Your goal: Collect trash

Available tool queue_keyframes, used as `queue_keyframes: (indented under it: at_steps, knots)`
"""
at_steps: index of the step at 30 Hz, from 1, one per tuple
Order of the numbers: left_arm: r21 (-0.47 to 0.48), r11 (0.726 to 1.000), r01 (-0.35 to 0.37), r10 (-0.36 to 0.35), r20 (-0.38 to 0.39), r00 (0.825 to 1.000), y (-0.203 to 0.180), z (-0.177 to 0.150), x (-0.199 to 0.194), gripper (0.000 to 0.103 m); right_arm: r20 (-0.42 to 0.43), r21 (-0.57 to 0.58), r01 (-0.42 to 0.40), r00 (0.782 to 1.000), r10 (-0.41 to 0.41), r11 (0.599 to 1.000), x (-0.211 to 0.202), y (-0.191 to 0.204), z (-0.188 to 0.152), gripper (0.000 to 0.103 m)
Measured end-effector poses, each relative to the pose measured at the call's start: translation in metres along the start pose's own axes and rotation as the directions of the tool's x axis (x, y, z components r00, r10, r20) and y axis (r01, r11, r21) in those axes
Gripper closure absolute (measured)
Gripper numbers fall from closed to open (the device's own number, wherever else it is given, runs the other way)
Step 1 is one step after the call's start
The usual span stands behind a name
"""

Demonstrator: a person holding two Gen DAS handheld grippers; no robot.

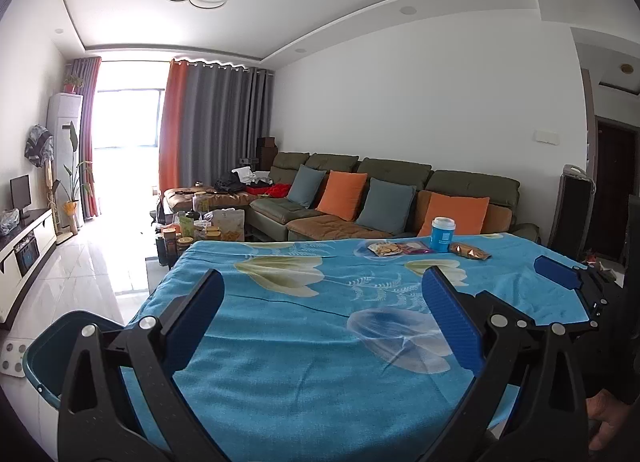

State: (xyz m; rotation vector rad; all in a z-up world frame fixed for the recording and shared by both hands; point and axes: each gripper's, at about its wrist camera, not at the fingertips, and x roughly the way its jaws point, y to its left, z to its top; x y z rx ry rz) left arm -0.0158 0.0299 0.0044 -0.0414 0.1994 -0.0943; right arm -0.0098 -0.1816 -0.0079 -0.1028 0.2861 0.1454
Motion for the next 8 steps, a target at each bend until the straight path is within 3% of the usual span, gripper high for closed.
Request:
queue_keyframes:
  at_steps: [8]
  knots:
    - [0.008, 1.000, -0.016, 0.016, -0.022, 1.000, 0.0004, 0.0000, 0.0079, 0.006, -0.013, 0.027, 0.011, 1.000, -0.010, 1.000, 0.0071, -0.0084, -0.0017, 0.007]
